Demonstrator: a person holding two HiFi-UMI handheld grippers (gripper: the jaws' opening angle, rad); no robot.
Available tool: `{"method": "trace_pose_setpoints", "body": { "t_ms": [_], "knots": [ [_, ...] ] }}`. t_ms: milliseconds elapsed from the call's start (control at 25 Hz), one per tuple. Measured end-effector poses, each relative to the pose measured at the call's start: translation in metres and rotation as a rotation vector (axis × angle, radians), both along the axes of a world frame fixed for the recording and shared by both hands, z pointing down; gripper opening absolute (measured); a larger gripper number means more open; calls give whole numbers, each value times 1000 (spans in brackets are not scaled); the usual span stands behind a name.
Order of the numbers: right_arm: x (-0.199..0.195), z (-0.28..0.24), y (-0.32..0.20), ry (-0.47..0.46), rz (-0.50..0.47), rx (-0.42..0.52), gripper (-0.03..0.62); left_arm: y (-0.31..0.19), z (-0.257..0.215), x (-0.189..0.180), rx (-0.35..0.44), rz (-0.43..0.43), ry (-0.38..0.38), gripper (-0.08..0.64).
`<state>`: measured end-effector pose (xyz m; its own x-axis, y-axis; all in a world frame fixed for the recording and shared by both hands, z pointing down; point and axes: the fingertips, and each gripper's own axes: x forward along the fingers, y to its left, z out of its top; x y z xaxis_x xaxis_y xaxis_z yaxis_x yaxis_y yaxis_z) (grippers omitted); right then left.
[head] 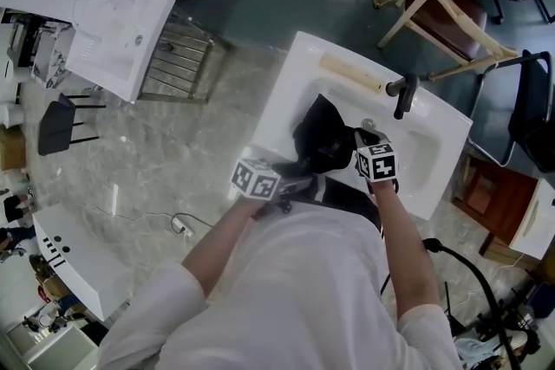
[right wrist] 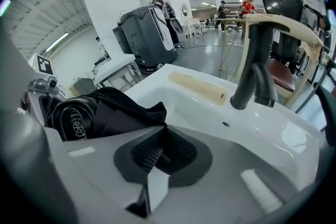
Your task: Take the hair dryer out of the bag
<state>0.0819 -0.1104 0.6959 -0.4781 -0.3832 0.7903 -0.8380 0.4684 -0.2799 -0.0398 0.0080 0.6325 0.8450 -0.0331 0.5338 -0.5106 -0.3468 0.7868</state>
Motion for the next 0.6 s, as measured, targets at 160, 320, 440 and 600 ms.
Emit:
{"method": "trace_pose_setpoints", "body": {
  "t_ms": [160,320,440,600],
  "knots": [
    [0,0,-2,12,1,1,12,1,-9,0,9,-12,79,245],
    [4,-3,-2,6,19,2,11,-1,-22,1,19,-55,153,245],
    [-4,-8,4,-52,-10,-7,11,-6,-31,-3,25,-102,196,245],
    [-19,-17,19,-85,-65,-9,12,-6,-35,-15,51,-121,178,245]
  ]
}}
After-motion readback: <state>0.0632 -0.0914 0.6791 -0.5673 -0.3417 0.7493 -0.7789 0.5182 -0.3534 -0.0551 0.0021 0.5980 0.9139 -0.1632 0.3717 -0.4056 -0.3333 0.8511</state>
